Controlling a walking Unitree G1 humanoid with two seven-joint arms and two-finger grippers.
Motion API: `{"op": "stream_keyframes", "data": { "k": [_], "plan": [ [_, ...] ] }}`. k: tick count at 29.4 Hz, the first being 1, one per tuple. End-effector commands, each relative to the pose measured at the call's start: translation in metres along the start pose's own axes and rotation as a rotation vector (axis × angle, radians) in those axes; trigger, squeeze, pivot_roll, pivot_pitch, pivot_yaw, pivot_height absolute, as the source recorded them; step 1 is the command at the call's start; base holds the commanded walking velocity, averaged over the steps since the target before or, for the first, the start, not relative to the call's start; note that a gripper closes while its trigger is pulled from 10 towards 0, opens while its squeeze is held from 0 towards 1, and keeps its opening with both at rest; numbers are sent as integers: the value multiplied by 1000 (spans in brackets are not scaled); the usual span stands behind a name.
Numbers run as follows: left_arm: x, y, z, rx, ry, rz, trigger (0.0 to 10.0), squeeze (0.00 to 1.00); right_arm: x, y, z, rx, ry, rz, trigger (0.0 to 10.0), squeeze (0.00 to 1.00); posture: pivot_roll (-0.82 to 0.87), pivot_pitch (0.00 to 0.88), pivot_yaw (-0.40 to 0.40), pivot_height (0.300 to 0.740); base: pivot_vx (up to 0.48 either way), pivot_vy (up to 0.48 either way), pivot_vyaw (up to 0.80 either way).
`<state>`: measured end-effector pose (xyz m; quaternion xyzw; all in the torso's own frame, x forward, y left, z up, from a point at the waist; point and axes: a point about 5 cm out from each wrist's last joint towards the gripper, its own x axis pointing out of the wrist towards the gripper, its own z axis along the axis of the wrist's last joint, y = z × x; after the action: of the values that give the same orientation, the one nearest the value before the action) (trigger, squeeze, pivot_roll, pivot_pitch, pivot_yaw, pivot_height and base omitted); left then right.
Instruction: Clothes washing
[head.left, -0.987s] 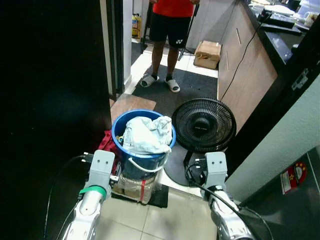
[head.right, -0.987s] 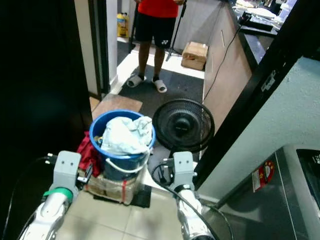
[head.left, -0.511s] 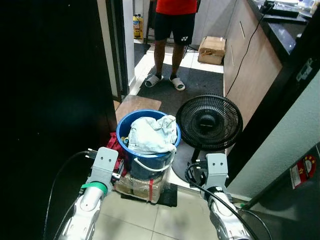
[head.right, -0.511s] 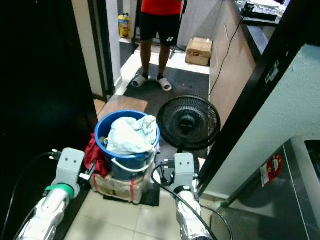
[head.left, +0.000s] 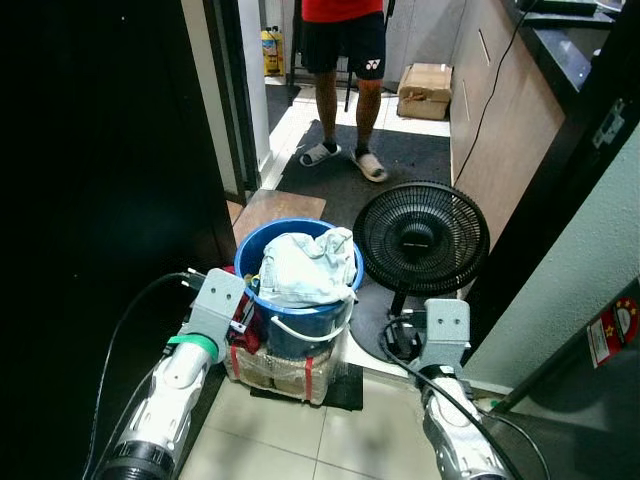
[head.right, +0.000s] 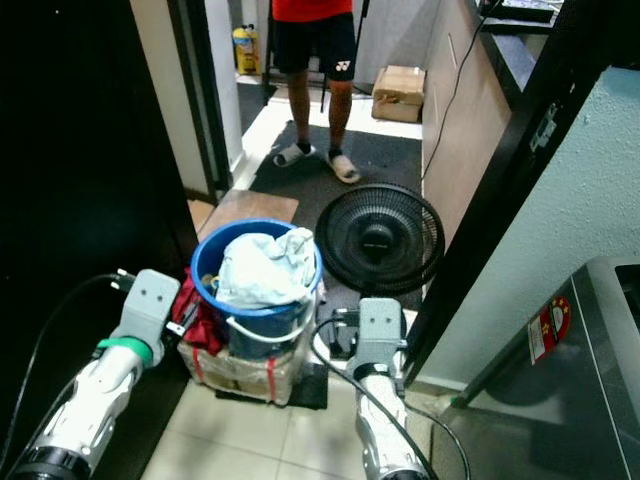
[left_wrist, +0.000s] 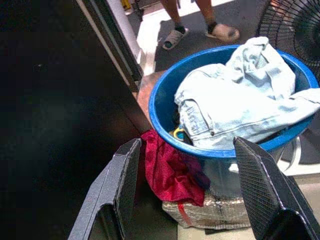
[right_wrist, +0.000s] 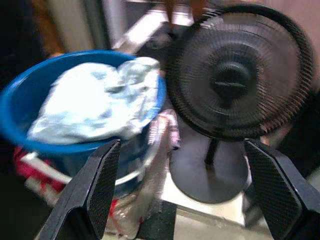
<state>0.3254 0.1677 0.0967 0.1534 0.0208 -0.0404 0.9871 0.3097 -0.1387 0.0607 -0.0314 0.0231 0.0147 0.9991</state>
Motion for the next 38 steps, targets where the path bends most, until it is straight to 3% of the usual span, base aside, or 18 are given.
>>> {"op": "stream_keyframes", "data": {
  "k": [1, 10, 34, 38],
  "plan": [
    [-4, 1, -6, -12, 13, 14, 10000, 0, -2, 1, -4, -13, 12, 12, 10000, 0, 73, 0, 48, 740, 360, 0, 0],
    [-7, -18, -11, -35, 18, -14, 10000, 0, -1, -2, -4, -31, 21, 1, 10000, 0, 79, 0, 29, 740, 475, 0, 0],
    [-8, -18, -11, -52, 10, 30, 10000, 0, 2, 6, -1, -69, 10, 57, 10000, 0, 103, 16, -8, 740, 474, 0, 0],
    [-11, -15, -14, -53, 21, 43, 10000, 0, 3, 8, -2, -107, 18, 58, 10000, 0, 109, 26, -10, 740, 284, 0, 795]
  ]
}}
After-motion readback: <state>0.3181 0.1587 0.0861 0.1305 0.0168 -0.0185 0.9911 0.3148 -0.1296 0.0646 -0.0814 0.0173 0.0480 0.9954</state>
